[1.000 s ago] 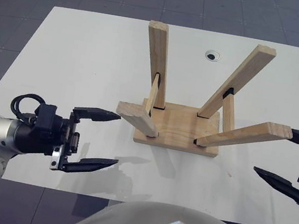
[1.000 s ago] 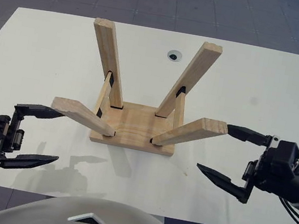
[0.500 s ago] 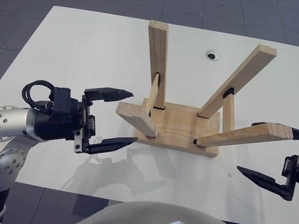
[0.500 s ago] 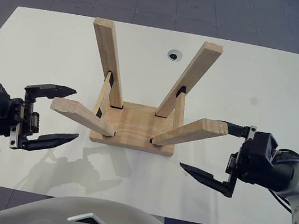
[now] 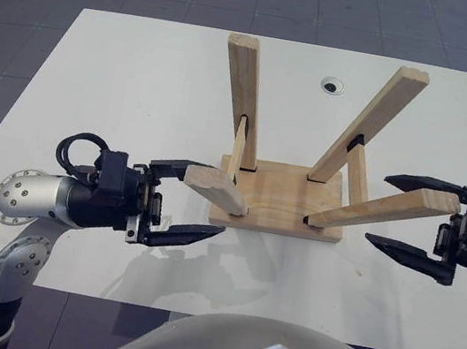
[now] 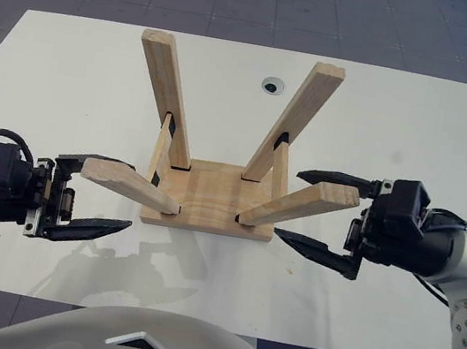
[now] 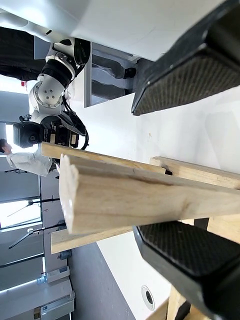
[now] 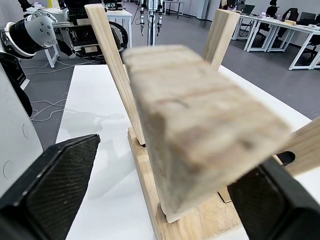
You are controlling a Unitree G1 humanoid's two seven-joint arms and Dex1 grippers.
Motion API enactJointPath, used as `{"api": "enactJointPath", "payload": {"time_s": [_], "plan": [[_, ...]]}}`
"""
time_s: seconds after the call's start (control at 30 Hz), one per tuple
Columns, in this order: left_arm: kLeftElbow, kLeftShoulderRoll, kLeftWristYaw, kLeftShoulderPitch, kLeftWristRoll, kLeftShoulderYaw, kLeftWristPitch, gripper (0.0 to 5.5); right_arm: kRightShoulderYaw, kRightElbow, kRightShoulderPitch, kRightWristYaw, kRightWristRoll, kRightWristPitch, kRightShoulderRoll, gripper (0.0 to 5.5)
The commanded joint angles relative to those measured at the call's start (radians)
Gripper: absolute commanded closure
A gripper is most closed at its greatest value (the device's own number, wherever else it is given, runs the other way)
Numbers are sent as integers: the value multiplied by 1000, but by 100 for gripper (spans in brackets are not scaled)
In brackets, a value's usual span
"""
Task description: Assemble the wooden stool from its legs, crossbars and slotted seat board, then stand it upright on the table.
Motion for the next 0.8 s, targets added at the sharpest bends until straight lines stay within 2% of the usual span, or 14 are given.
{"api": "enactJointPath", "payload": {"time_s": [0.03, 0.3, 0.4, 0.8], "plan": [[5, -3, -3, -11, 6, -5, 6, 275, 14, -19, 8, 11, 17, 24, -11, 213], [10, -6, 1, -19, 9, -7, 5, 398, 38, -26, 29, 36, 6, 30, -14, 355], [8, -7, -2, -19, 12, -11, 5, 418, 43, -26, 30, 38, 5, 31, -15, 403], [-28, 24, -60, 26, 6, 4, 6, 422, 44, -73, 69, 70, -10, 10, -18, 414]]}}
